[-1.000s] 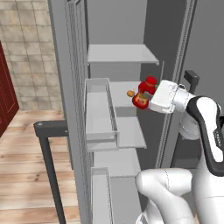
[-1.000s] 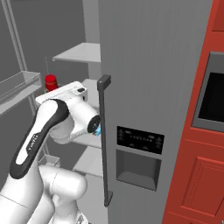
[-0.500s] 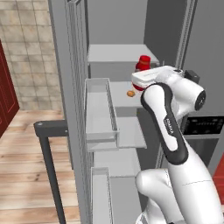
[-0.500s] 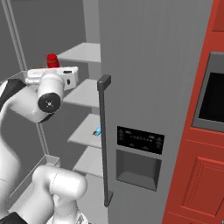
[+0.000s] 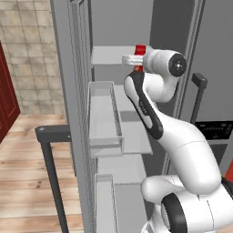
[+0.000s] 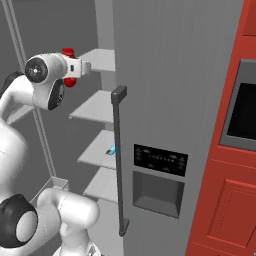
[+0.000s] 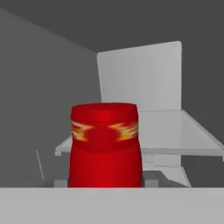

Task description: Place the ketchup and mustard from the counter to the top shelf of the fridge. If the existing items in the fridge are on the top shelf, move them to other shelves.

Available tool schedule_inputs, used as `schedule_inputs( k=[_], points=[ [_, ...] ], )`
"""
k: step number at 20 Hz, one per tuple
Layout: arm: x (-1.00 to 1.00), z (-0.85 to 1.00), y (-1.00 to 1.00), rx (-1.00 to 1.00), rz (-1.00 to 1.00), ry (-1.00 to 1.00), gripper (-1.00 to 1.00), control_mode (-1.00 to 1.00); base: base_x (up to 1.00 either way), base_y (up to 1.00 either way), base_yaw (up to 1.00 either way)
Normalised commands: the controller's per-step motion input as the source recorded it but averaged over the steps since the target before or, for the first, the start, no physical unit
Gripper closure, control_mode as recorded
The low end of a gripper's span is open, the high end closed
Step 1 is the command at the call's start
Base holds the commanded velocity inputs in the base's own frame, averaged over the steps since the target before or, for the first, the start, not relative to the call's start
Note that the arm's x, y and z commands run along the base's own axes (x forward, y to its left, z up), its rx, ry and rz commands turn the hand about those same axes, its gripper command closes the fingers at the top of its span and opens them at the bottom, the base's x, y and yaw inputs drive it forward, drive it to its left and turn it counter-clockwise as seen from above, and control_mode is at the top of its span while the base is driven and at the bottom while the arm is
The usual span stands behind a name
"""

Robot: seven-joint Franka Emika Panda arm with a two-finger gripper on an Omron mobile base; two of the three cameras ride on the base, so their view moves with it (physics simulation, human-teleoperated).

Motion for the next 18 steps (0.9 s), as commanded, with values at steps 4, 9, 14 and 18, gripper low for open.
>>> schedule_inputs(
  k=[4, 9, 14, 18],
  points=[
    [0.38, 0.56, -0.16, 0.02, -0.05, 0.35, 1.0, -1.0, 0.0, 0.0, 0.0],
    [0.04, 0.16, -0.03, 0.01, -0.01, -0.01, 1.0, -1.0, 0.0, 0.0, 0.0],
    [0.31, -0.12, 0.0, 0.01, 0.0, -0.37, 1.0, -1.0, 0.0, 0.0, 0.0],
    [0.55, -0.04, 0.0, 0.0, 0.0, -0.15, 1.0, -1.0, 0.0, 0.0, 0.0]
  ],
)
